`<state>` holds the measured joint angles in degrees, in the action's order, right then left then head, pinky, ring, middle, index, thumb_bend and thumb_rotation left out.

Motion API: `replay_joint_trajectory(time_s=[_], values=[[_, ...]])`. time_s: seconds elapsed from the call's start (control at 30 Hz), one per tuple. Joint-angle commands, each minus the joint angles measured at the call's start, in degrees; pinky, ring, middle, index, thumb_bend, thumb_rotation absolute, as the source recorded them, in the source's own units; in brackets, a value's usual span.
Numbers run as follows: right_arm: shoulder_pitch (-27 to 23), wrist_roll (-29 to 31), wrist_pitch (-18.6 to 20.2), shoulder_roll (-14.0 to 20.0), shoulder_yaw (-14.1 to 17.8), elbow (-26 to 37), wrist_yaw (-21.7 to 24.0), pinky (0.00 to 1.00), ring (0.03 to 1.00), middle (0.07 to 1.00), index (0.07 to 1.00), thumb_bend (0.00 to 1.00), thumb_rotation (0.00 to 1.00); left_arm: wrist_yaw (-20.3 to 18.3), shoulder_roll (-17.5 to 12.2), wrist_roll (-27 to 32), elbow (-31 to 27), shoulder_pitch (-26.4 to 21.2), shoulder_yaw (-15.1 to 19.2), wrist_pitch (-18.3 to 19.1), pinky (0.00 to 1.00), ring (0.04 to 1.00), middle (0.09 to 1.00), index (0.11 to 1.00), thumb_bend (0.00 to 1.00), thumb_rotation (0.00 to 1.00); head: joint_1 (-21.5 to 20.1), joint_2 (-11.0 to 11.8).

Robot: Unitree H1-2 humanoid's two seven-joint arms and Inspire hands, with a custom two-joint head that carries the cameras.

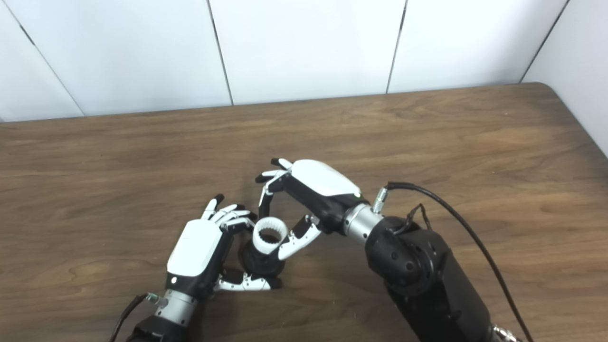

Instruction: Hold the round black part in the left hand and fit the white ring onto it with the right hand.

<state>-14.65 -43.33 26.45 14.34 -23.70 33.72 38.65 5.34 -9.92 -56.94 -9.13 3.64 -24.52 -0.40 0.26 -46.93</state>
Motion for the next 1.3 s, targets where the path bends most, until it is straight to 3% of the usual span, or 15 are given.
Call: replay_joint_trajectory(time_s=[0.0, 0.43, 1.27], values=[[-1.2, -0.6, -1.5, -0.8, -0.3, 0.4, -1.0, 1.00, 1.000, 0.877, 0.482, 0.52, 0.13, -1.4, -0.2, -1.1, 0.4, -0.1, -0.5, 0.5, 1.00, 0.856, 0.763, 0.485, 0.52, 0.05, 0.1, 0.0], [-1.5, -1.7, -3.7, -2.0, -1.1, -2.8, -2.0, 1.00, 1.000, 0.871, 0.483, 0.52, 0.13, -1.5, 0.2, -1.1, 0.0, -0.2, -0.8, 1.2, 1.00, 0.855, 0.760, 0.486, 0.52, 0.05, 0.4, -0.2], [0.6, -0.3, -4.5, -1.6, -0.2, -5.5, -4.5, 1.00, 0.994, 0.874, 0.483, 0.52, 0.13, -0.5, 0.2, -1.1, 0.7, -0.4, -1.5, 1.5, 1.00, 0.851, 0.757, 0.485, 0.52, 0.05, 0.6, 0.7]])
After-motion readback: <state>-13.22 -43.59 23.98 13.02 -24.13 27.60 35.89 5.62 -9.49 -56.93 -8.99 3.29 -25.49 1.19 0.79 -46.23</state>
